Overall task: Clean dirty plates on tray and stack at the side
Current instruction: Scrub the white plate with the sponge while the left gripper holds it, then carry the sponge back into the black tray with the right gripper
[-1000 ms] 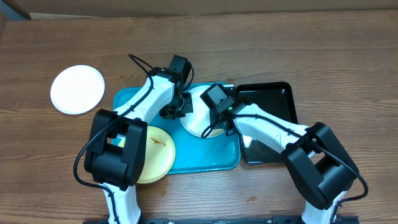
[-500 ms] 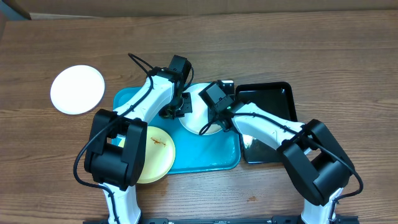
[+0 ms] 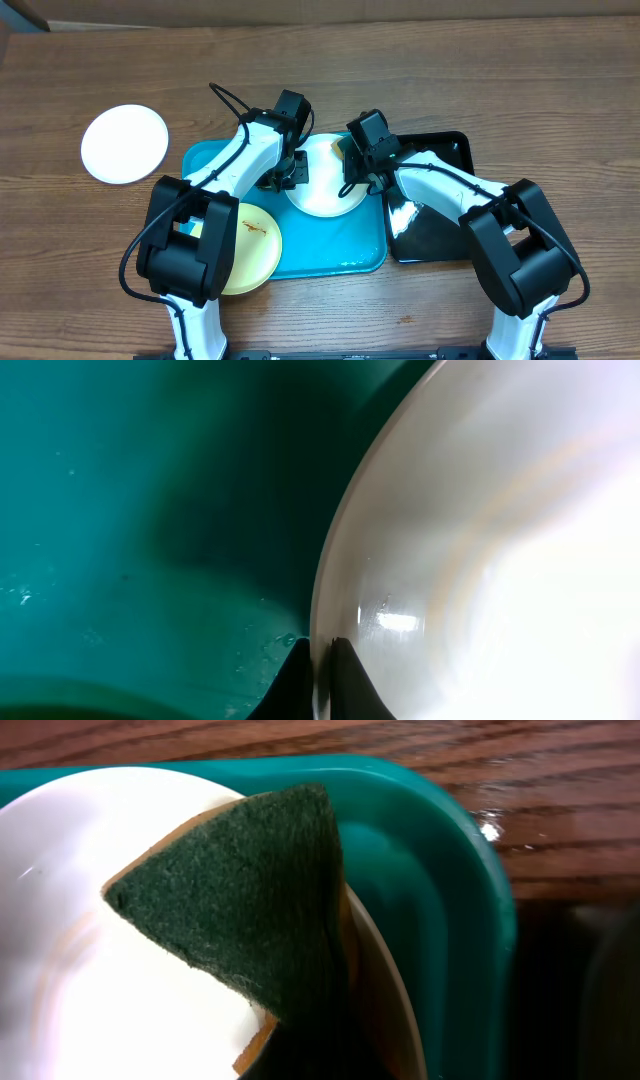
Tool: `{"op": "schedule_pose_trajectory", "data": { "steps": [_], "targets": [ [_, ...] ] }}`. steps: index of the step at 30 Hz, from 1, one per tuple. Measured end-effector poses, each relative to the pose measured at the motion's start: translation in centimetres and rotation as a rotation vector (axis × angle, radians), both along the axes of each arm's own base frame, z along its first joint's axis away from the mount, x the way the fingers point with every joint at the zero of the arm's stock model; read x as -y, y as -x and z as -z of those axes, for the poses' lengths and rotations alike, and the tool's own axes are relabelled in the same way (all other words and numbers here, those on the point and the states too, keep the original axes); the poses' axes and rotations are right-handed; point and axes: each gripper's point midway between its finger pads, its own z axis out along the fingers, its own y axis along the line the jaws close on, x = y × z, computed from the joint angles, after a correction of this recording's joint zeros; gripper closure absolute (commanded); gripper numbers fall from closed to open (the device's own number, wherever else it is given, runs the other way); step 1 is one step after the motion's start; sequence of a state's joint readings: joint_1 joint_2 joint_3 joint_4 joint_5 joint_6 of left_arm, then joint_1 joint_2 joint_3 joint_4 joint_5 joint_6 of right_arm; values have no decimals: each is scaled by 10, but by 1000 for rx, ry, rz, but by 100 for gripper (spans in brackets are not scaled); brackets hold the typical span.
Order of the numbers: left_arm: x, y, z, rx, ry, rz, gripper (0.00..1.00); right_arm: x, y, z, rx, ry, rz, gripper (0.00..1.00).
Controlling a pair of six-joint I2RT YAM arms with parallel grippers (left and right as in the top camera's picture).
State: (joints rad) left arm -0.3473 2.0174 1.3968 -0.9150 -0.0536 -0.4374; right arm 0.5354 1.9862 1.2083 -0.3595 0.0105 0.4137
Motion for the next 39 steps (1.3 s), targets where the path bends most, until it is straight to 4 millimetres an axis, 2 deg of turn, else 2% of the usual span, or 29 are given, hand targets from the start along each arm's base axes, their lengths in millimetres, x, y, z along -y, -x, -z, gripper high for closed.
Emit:
{"op": "schedule_pose_trajectory", "data": {
  "steps": [10, 18, 27, 30, 32, 37, 38, 39],
  "targets": [
    [-3, 0, -1, 4, -18, 2, 96, -9, -11, 1, 47, -28, -29, 96],
    [-9, 0, -1, 5, -47, -1, 96, -30, -22, -2, 98, -118, -114, 96],
    [-11, -1, -2, 9, -59, 10, 96, -43, -20, -10, 55, -221, -187, 96],
    [-12, 2, -2, -2, -62, 19, 96, -45, -22, -30, 38, -270, -203, 96],
    [-12, 3, -2, -8, -64, 23, 96, -42, -23, -55, 52, -302, -206, 96],
    [-12, 3, -2, -9, -64, 26, 96, -19, -9, -147, 124, -357, -195, 96],
    [-12, 3, -2, -9, -64, 26, 96, -12, -5, -159, 129, -359, -188, 96],
    [-12, 3, -2, -9, -64, 26, 96, 0, 7, -177, 114, -359, -172, 96]
  ]
}}
